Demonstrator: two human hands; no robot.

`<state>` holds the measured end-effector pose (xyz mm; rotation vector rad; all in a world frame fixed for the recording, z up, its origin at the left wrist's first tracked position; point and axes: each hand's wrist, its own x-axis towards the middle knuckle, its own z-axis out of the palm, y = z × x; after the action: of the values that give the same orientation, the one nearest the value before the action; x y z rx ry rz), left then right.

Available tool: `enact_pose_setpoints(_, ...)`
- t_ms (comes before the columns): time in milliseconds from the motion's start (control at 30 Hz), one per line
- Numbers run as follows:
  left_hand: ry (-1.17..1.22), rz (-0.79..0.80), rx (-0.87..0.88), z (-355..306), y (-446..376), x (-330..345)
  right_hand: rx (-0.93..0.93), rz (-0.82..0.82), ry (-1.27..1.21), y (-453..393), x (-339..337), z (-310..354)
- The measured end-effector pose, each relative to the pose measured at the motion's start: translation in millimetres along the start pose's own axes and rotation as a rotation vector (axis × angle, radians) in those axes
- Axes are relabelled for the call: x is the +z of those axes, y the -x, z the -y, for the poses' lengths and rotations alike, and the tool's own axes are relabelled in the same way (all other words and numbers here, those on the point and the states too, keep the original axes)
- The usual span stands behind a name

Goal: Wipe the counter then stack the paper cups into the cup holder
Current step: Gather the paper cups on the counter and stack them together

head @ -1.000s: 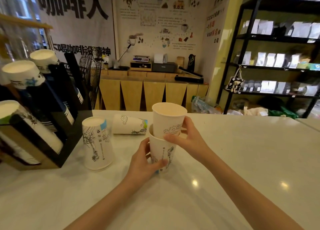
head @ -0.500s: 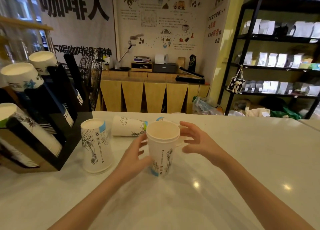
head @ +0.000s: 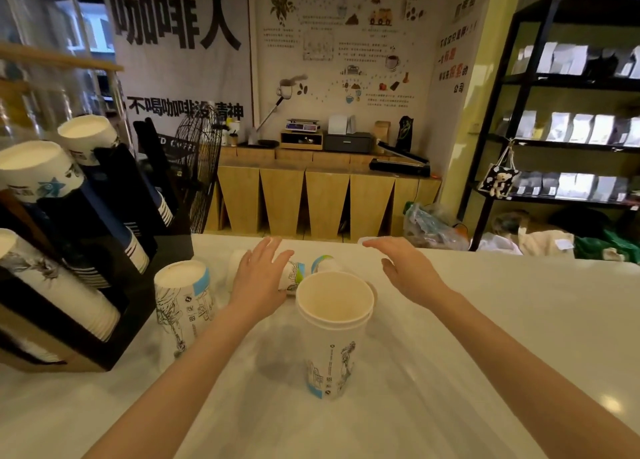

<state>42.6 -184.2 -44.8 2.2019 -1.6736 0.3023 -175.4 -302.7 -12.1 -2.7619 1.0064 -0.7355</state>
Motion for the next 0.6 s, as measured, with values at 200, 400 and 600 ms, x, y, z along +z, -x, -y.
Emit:
enact_pose_setpoints(200, -0.144, 0.143, 0.039, 7, -19, 13, -0.376, 0.306, 0.407, -42, 14, -7)
enact_pose_setpoints(400, -0.198, 0.214, 0.06, 9, -21, 14, -0.565, 0.417, 0.408, -61, 26, -7)
enact_pose_setpoints(600, -0.289, 0.127, 0.04, 1, -32, 26, -0.744, 0.408, 0.339, -62, 40, -10)
